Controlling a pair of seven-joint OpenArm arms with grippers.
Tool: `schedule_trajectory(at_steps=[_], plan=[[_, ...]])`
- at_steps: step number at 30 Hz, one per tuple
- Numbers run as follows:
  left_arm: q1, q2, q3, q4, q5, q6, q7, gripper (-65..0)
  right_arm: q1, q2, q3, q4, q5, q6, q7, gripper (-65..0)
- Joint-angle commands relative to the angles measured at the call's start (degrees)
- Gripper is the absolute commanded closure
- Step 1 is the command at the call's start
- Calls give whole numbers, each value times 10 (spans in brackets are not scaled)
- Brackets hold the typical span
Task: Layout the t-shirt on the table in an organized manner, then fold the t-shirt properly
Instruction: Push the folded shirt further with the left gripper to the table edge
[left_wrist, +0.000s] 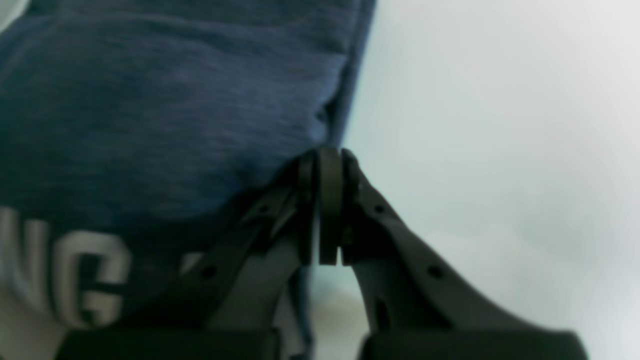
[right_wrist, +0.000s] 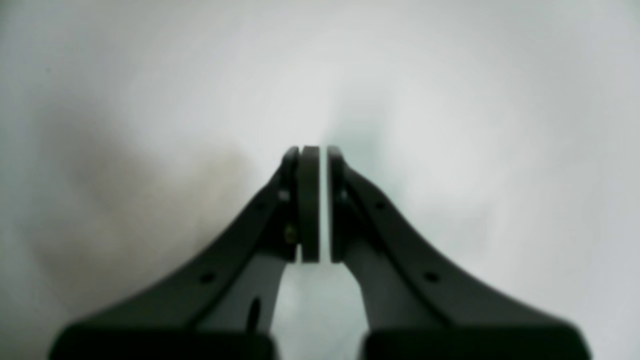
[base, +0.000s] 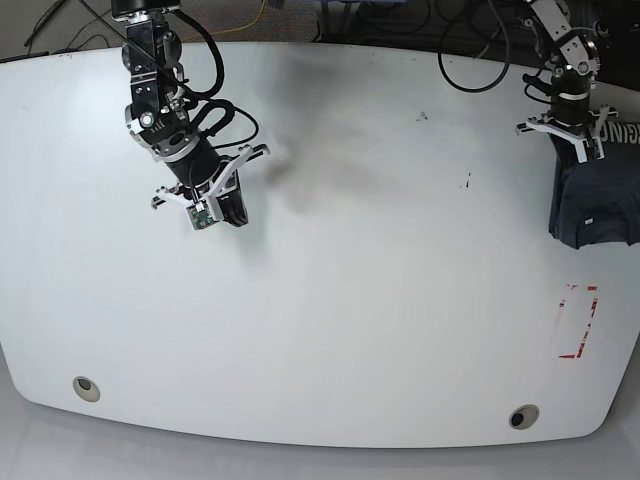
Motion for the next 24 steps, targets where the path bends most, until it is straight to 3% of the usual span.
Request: schedule_trajectory(at_steps=[1, 12, 24], plan=[[-3, -20, -2, 10, -10, 2, -17, 0, 4, 3, 3, 13, 5, 2, 14, -19], [-4, -29, -39, 14, -10, 2, -16, 0, 3, 3, 3, 13, 5, 2, 14, -19], [-3, -25, -6, 38, -10, 1, -15, 0, 3, 3, 4, 27, 2, 0, 14, -19]])
